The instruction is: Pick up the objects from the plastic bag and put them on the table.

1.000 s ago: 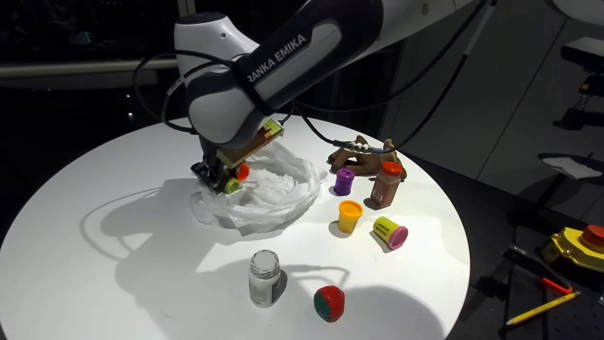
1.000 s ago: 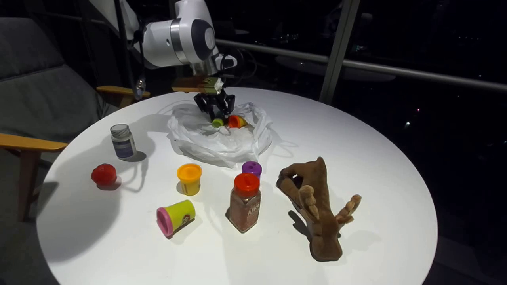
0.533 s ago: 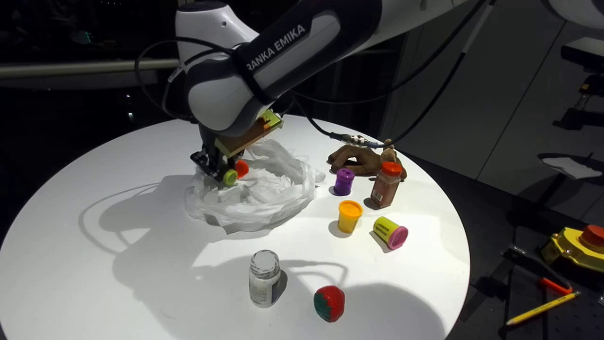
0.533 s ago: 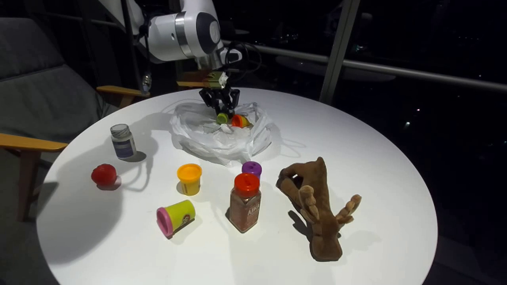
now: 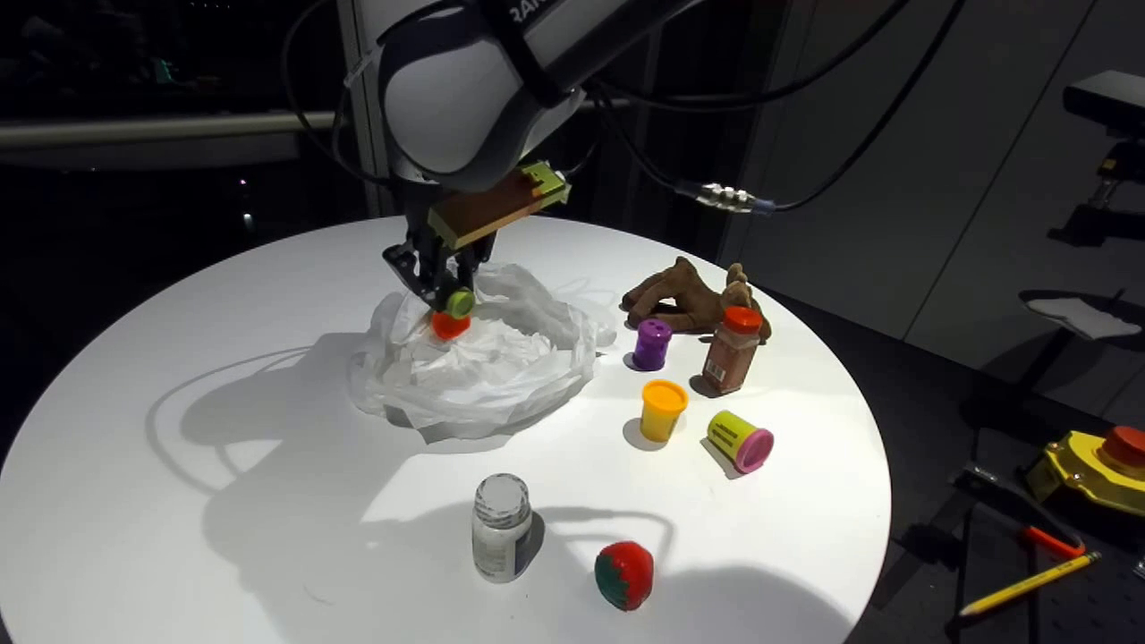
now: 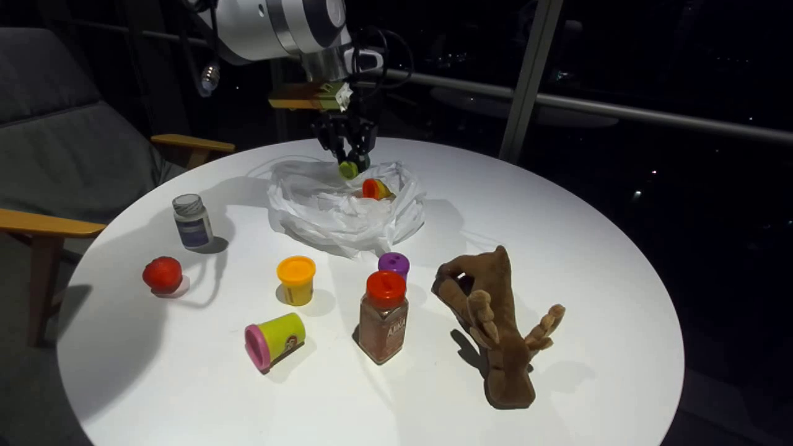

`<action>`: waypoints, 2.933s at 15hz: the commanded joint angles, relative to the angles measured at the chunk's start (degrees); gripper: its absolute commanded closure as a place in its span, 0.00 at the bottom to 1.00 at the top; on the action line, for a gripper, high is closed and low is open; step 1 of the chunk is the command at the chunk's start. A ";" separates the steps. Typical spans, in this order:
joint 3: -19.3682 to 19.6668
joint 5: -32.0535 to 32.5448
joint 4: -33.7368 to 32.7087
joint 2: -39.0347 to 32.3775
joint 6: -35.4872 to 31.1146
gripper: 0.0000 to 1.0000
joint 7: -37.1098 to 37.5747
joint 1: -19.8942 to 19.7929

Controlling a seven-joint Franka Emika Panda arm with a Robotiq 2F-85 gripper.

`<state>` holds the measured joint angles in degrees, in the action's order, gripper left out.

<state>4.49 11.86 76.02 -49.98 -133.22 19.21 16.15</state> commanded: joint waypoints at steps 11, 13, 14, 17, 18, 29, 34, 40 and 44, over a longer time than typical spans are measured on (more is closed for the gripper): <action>-4.38 -0.56 42.82 28.18 -5.12 0.82 6.48 0.91; -4.77 -0.50 49.20 31.94 -6.21 0.82 6.36 0.48; -5.06 -0.62 52.39 33.87 -6.67 0.82 6.07 0.23; -6.38 -0.84 62.23 39.34 -7.24 0.82 3.62 -0.63; -7.05 -1.25 65.66 41.03 -7.91 0.82 2.65 -0.99; -7.06 4.33 74.14 39.17 -30.27 0.82 6.36 0.78; -1.57 14.92 72.61 36.33 -35.53 0.27 15.24 3.09; -4.41 10.27 72.36 39.17 -37.53 0.00 17.43 2.48; -7.35 1.90 66.77 40.97 -35.25 0.00 16.85 1.26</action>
<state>-0.53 18.83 146.42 -11.28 -170.32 35.72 18.63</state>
